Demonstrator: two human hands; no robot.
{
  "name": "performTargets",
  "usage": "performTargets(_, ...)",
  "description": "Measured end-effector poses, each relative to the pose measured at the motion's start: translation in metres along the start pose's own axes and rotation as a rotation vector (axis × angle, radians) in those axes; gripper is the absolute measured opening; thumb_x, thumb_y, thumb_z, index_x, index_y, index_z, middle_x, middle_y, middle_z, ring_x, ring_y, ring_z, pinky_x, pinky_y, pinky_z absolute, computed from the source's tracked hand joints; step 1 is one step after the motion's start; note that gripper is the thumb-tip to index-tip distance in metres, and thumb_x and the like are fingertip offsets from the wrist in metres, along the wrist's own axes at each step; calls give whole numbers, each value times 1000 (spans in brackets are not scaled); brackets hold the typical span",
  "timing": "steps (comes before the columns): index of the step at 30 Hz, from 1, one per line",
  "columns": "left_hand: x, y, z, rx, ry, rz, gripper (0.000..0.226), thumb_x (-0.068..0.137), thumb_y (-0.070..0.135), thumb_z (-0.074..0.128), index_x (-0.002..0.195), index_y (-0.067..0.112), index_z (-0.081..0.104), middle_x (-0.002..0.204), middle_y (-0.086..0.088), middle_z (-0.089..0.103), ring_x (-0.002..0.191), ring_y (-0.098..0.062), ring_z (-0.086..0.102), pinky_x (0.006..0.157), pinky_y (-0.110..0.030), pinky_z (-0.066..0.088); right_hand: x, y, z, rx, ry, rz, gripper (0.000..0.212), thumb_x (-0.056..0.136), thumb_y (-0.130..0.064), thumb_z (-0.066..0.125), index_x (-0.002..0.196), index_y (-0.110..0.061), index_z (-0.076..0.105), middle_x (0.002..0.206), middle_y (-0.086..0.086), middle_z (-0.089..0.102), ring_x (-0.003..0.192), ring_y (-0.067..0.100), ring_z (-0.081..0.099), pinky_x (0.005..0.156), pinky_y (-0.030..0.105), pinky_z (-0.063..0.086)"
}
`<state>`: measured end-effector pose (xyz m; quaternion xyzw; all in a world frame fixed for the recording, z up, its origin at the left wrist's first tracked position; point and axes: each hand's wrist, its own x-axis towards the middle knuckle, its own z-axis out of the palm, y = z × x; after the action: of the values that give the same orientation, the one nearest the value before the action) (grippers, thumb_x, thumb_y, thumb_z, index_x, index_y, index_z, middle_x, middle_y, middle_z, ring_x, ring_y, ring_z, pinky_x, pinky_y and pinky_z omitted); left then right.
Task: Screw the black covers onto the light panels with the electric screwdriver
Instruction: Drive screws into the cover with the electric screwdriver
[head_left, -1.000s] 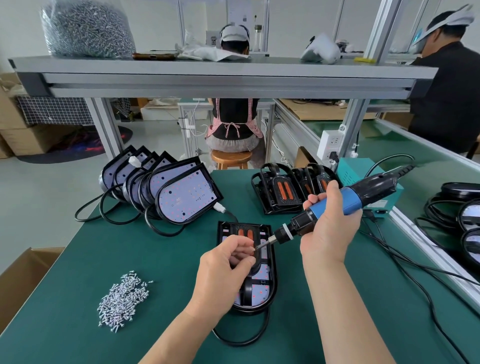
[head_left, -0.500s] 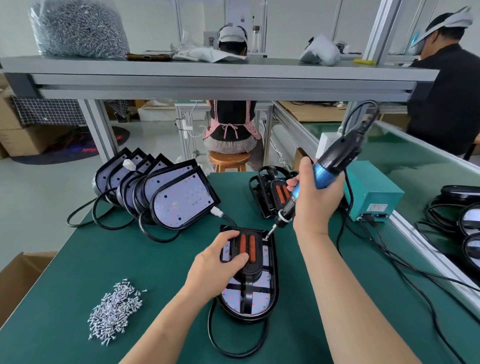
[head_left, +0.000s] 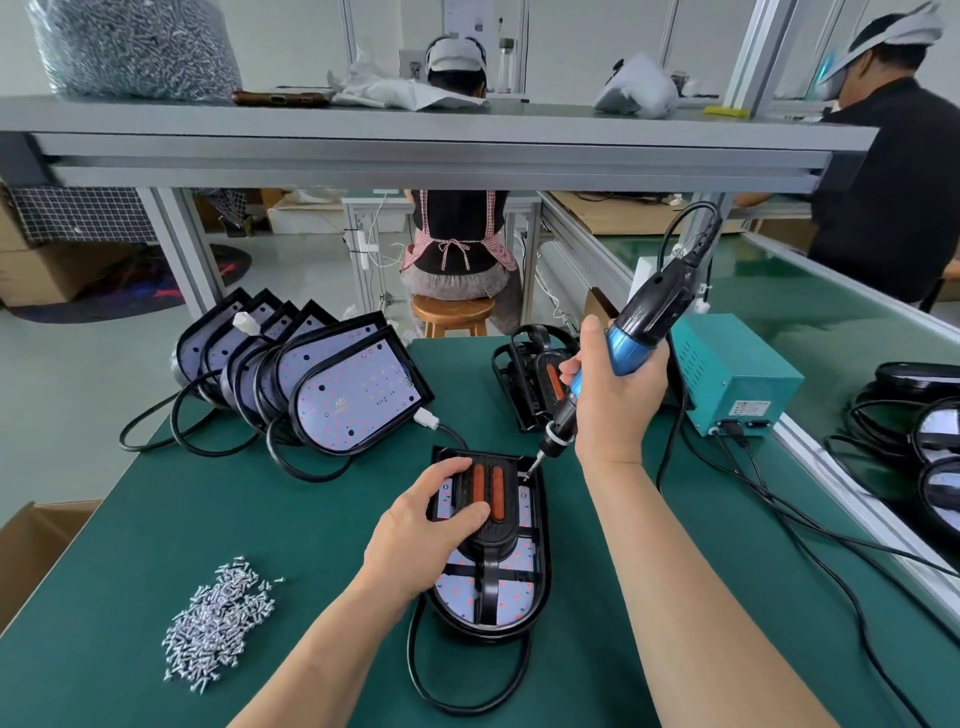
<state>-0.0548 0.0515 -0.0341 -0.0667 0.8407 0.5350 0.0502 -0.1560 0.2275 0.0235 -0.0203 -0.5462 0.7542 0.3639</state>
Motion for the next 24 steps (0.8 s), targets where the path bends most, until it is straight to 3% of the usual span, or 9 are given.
performTargets(13,1,-1,0,11,-5,-19,40,83,43,73,114,62,55,103,12,72,99,-31,68,91,-48,55,-5,0,10,-98,-128,-11,30,77,-34,73,98,-21,56,67,-4,65,50,19,65,54,31,55)
performTargets(17,2,-1,1,-21,-23,-20,42,77,46,71,113,59,56,105,11,72,100,-34,68,92,-52,54,-5,1,9,-113,-103,-27,23,80,-25,70,98,-23,56,69,0,64,50,18,66,55,34,57)
performTargets(24,4,-4,1,-57,-28,-16,47,71,51,68,116,57,56,113,14,69,100,-31,69,94,-52,53,1,4,11,-126,-119,-33,18,83,-8,65,91,-16,51,57,-11,58,44,17,56,49,28,49)
